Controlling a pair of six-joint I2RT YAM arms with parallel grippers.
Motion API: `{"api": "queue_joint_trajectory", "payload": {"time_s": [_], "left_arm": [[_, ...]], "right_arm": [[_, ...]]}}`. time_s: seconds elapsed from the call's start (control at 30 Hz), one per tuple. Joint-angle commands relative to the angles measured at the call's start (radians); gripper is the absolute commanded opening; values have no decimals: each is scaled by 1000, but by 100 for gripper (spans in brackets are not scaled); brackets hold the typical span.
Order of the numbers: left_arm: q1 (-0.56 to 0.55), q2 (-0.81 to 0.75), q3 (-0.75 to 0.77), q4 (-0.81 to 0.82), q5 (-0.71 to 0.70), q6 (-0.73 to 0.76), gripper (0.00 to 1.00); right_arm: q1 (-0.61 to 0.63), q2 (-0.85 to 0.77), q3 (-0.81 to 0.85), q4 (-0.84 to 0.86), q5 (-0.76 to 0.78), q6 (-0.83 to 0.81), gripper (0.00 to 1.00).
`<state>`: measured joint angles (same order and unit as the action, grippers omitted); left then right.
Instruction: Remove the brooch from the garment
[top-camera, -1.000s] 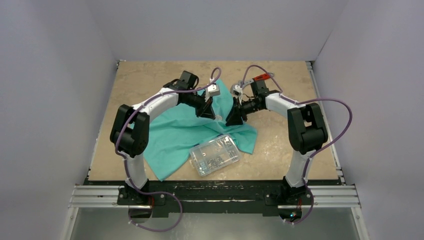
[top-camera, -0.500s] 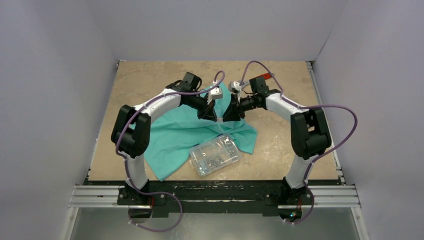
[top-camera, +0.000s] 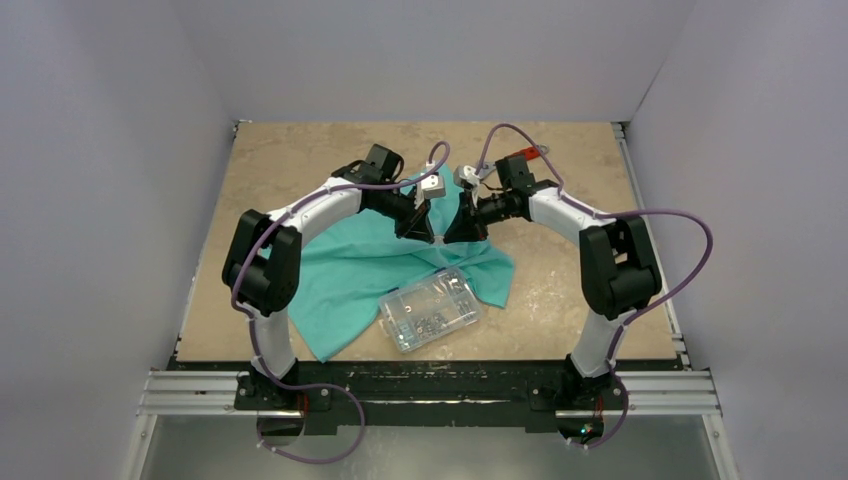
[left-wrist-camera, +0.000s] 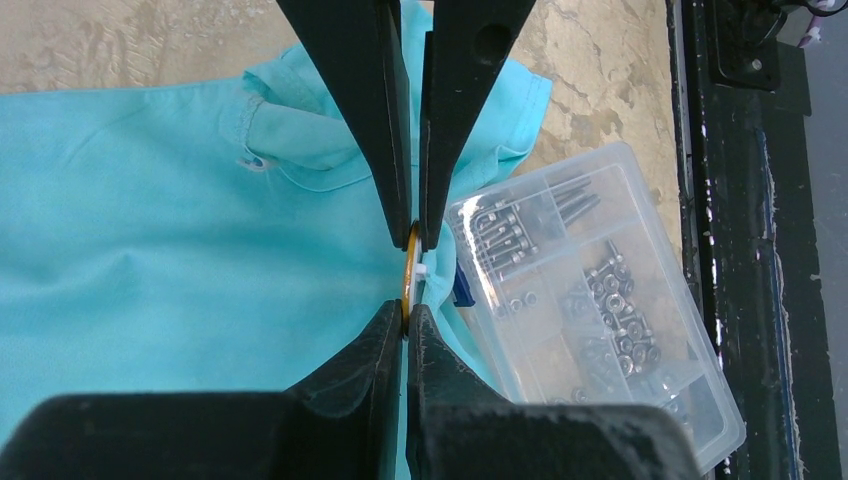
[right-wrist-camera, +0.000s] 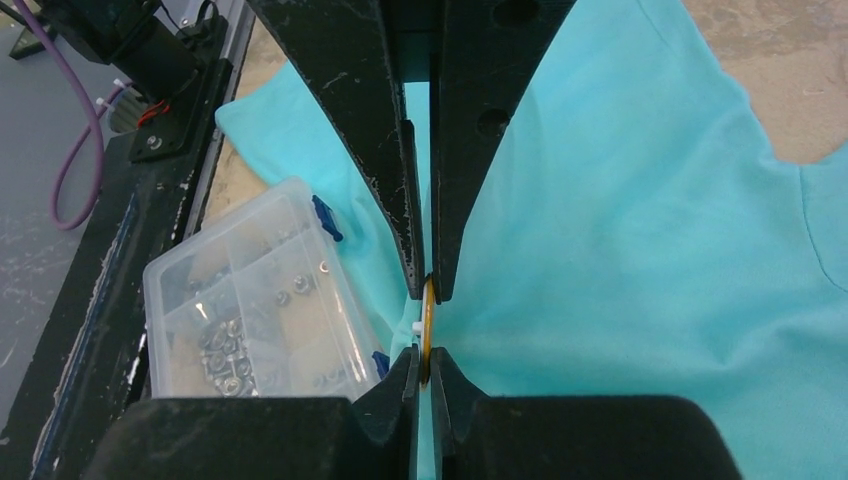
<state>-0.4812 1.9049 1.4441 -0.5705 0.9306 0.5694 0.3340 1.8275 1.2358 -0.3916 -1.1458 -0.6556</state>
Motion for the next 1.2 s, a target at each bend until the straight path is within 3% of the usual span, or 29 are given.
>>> {"api": "queue_joint_trajectory", "payload": {"time_s": [0.0,0.1,0.23,0.43,0.5,0.67,0.8,1.17], "left_arm": [[-4,-2,33,30,27,11,0],[-4,-4,34,37,25,-3,0],[14,-23,-2,116,8,-100,35],[127,-92,-137,377,-11,-432,51],[149,-126,-203,469,-27,-525,53],[151,-187,-315,590,-70,-597,54],[137,-184,-334,635,-90,-676,54],[52,-145,-335,649,-174,-743,55]], "right_arm": [[8,8,6,-13,1,-34,7],[15,12,10,-34,11,-59,0],[13,9,-7,30,13,29,0],[-2,-25,-84,268,26,281,0],[-5,-27,-110,351,30,388,0],[-22,-23,-194,601,61,684,0],[-36,-8,-237,725,86,877,0],[-42,-5,-243,744,100,980,0]]}}
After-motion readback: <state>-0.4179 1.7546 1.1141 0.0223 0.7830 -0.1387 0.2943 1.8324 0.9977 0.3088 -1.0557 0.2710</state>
